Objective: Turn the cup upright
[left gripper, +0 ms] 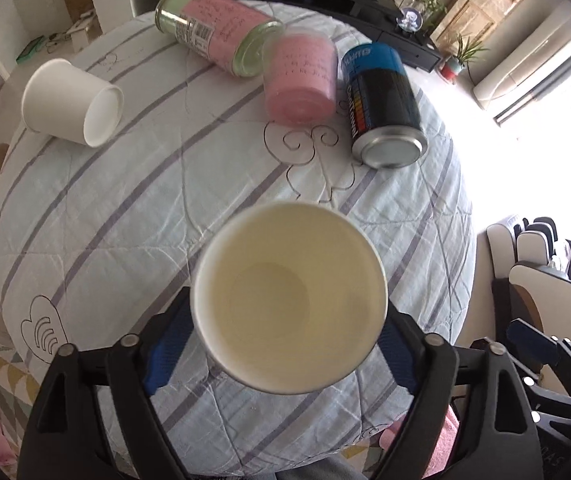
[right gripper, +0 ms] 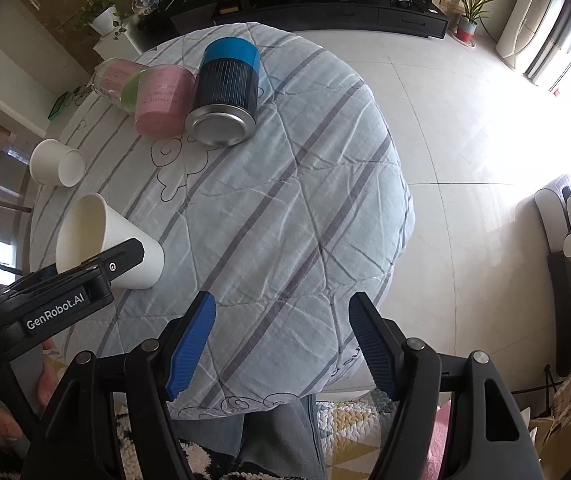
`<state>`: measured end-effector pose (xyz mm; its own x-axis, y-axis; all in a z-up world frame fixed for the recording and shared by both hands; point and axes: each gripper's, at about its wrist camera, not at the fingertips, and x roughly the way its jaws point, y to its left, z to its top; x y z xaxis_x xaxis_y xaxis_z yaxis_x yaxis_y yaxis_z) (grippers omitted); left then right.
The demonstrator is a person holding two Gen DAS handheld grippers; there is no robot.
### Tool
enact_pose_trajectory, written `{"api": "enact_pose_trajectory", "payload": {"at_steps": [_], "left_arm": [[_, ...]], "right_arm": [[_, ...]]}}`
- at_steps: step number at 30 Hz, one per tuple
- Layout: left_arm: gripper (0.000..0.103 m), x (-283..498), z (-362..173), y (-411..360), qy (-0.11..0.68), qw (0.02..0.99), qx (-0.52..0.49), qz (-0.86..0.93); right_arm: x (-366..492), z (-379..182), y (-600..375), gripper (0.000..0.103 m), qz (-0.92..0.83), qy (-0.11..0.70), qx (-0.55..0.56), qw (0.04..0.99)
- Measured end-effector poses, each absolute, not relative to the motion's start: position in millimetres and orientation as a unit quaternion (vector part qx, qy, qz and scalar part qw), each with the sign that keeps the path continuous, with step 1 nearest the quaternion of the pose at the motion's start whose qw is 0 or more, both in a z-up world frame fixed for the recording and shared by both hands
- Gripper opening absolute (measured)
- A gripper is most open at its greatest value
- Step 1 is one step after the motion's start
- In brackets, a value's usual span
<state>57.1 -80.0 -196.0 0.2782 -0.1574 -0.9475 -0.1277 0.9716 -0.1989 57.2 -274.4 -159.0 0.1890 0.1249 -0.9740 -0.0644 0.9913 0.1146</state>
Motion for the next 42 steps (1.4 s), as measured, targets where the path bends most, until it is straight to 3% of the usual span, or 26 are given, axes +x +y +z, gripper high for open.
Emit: {"api": "enact_pose_trajectory", "payload": {"at_steps": [13, 42], "left_arm": [[0.091, 59.2, -171.6, -81.8, 0.577, 0.810, -0.099, -0.005], [0.092, -21.9, -38.2, -78.1, 0.460, 0.886, -0.054, 0.030]], "right_arm": [[52.7, -150.0, -270.7, 0.071, 0.067, 0.626, 0.025, 0.776], [4.5, -55.0, -262.0, 0.071, 0.092, 0.527, 0.014, 0.845]]}}
